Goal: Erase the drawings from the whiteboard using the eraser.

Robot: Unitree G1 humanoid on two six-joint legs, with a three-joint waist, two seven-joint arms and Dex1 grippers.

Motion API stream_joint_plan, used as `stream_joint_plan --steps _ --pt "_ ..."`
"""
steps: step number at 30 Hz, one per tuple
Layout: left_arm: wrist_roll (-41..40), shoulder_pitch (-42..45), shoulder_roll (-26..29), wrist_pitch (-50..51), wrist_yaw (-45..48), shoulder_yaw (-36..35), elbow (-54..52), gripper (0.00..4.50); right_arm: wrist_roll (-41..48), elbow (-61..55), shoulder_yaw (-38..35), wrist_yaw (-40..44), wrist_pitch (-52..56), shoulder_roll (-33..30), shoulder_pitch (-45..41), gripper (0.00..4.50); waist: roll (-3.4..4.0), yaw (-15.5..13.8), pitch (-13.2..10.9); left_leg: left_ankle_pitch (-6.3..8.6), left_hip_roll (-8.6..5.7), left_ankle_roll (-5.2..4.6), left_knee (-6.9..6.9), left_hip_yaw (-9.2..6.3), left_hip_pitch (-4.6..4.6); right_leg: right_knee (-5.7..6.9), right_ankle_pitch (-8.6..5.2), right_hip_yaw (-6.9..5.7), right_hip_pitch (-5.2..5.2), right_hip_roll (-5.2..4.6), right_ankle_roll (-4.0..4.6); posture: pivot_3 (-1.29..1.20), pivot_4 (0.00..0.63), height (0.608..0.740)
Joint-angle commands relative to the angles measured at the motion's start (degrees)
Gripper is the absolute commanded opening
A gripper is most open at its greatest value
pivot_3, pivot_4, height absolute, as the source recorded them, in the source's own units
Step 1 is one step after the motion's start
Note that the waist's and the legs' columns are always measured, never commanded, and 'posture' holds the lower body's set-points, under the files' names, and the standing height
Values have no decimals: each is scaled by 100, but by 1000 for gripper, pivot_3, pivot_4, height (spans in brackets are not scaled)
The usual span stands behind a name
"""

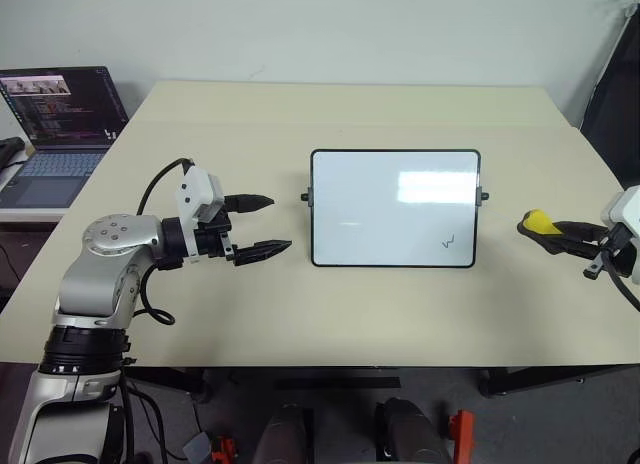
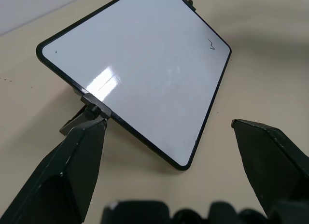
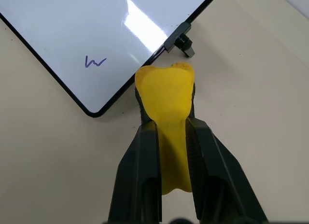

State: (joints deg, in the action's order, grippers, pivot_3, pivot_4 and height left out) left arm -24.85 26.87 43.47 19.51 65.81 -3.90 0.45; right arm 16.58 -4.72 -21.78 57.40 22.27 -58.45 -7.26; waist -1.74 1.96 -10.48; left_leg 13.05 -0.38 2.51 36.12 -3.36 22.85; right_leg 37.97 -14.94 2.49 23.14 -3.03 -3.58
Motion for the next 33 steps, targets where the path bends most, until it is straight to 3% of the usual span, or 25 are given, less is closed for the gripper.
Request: stream_joint_plan --steps 1,13,24,33 --pt "-53 63 73 -37 12 -119 -147 4500 134 -123 -115 -72 -107 29 -152 385 0 -3 0 0 0 0 0 0 0 0 0 0 0 0 0 0 150 740" --pt "-19 186 60 -41 25 -58 -112 4500 -124 -121 797 -1090 -503 1366 -1023 359 0 -9 0 0 0 1 3 -3 1 4 1 -2 1 0 0 0 150 740" --pt "-42 170 65 -20 18 -71 -156 4500 -857 677 1447 -1632 -1227 1806 -1058 357 0 -4 0 0 -2 1 2 -4 2 7 2 -3 2 -1 0 0 150 740" --pt "-41 175 67 -25 37 -58 -163 4500 -1231 708 1955 -1764 -962 2043 -1192 357 -1 36 1 0 0 1 9 -2 -1 10 3 -1 1 0 -1 0 150 740"
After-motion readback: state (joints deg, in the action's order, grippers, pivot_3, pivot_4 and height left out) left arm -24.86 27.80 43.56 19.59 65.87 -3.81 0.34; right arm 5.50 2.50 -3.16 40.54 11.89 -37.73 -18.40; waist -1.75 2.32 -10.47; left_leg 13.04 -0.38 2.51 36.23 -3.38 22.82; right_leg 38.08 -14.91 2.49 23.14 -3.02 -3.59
